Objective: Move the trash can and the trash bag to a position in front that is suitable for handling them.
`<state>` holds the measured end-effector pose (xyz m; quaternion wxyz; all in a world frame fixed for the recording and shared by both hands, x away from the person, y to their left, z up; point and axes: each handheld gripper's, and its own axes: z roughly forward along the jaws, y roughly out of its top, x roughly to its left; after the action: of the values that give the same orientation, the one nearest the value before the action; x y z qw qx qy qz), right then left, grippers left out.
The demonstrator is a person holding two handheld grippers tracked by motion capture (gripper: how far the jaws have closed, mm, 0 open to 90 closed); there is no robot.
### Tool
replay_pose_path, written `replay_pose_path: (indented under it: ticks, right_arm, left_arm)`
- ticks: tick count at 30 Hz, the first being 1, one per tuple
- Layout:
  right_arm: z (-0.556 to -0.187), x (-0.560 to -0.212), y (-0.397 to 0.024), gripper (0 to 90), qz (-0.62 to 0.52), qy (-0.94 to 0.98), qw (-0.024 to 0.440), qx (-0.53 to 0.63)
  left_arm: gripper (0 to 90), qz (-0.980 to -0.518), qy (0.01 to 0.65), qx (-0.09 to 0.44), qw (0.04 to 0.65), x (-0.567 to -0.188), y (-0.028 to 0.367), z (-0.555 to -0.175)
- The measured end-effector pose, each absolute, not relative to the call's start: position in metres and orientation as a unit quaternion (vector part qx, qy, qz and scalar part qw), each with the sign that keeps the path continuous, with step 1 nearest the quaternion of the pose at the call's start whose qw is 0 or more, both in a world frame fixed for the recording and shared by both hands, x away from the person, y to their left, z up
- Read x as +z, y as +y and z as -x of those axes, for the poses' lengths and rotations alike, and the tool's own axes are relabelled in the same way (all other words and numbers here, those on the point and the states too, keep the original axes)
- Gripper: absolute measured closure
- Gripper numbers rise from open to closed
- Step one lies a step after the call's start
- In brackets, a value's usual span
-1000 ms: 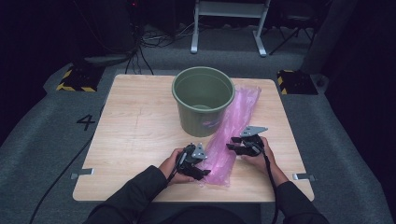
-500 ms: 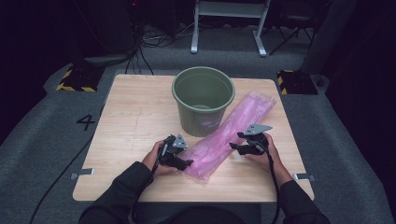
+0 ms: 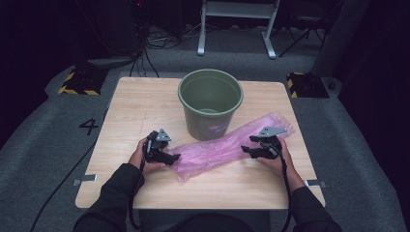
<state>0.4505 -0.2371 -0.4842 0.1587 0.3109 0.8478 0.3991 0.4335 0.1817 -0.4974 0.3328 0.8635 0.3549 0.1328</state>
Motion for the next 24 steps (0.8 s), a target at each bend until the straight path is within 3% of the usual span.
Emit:
replay_pose_path:
  ticks: [12, 19, 24]
  right_arm:
    - [-0.446, -0.481, -0.236, 33.5, -0.312, 0.842, 0.157, 0.410]
    - [-0.434, -0.469, -0.219, 26.4, -0.276, 0.844, 0.166, 0.428]
    - [-0.432, -0.466, -0.207, 23.4, -0.262, 0.845, 0.157, 0.440]
  left_arm:
    - [17.8, -0.855, 0.370, 0.191, 0.309, -0.491, 0.190, -0.432]
    - [17.7, -0.831, 0.380, 0.188, 0.360, -0.472, 0.211, -0.418]
    - [17.7, -0.831, 0.372, 0.200, 0.362, -0.469, 0.225, -0.404]
